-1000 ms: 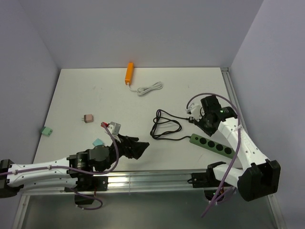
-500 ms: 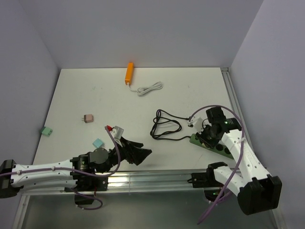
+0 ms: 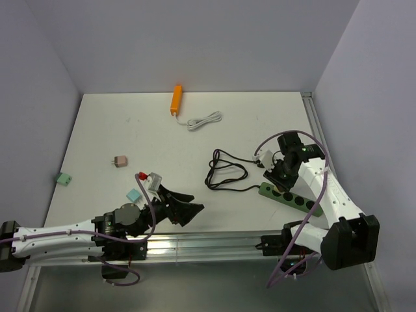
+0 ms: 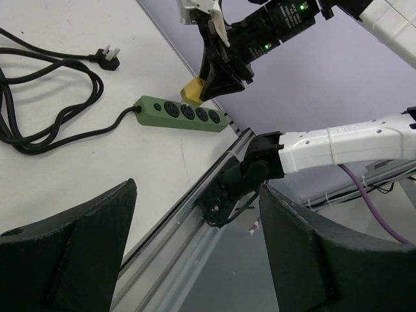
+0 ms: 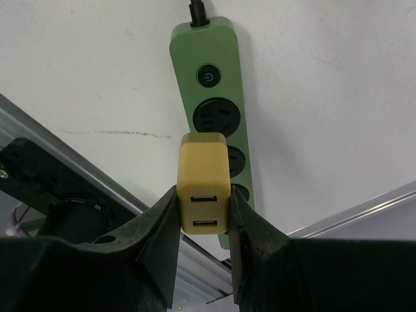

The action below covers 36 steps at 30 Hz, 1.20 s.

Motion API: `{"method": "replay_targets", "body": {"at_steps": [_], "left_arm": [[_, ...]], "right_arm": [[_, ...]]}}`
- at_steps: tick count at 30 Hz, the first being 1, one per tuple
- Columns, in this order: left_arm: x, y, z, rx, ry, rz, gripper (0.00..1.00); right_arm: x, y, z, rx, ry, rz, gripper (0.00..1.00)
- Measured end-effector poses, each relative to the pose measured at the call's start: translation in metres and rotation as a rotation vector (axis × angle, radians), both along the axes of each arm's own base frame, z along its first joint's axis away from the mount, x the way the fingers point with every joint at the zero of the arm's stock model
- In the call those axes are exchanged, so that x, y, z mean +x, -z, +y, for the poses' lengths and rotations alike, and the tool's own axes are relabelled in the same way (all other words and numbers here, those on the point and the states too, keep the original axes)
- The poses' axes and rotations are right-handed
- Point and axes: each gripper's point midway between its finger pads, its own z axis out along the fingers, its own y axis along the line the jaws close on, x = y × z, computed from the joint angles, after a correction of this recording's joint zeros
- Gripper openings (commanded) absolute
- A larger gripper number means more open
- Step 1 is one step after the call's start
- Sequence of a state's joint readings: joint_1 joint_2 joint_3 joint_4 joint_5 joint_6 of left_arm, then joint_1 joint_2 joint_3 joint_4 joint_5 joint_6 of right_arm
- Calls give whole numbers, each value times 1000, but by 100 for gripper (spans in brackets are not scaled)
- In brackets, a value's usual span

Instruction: Insert the plug

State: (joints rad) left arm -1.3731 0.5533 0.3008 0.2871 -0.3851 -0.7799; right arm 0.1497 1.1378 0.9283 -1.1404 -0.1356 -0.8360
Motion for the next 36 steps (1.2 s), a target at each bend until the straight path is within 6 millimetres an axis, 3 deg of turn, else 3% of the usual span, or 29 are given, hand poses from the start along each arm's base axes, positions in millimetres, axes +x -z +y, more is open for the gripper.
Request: {"method": "replay_targets", "body": {"at_steps": [10,23,36], "left_arm": [[-1,3,4,-13,4,-4,82],[-3,0,2,-25,16,-14,82],[-3,-3,3,-37,16,-20,83]], "right_arm": [[-7,12,-3,-13,-38,36,0],[5,16,-1,-14,-63,12,0],[3,29,-2,-20,-72,52,0]]}}
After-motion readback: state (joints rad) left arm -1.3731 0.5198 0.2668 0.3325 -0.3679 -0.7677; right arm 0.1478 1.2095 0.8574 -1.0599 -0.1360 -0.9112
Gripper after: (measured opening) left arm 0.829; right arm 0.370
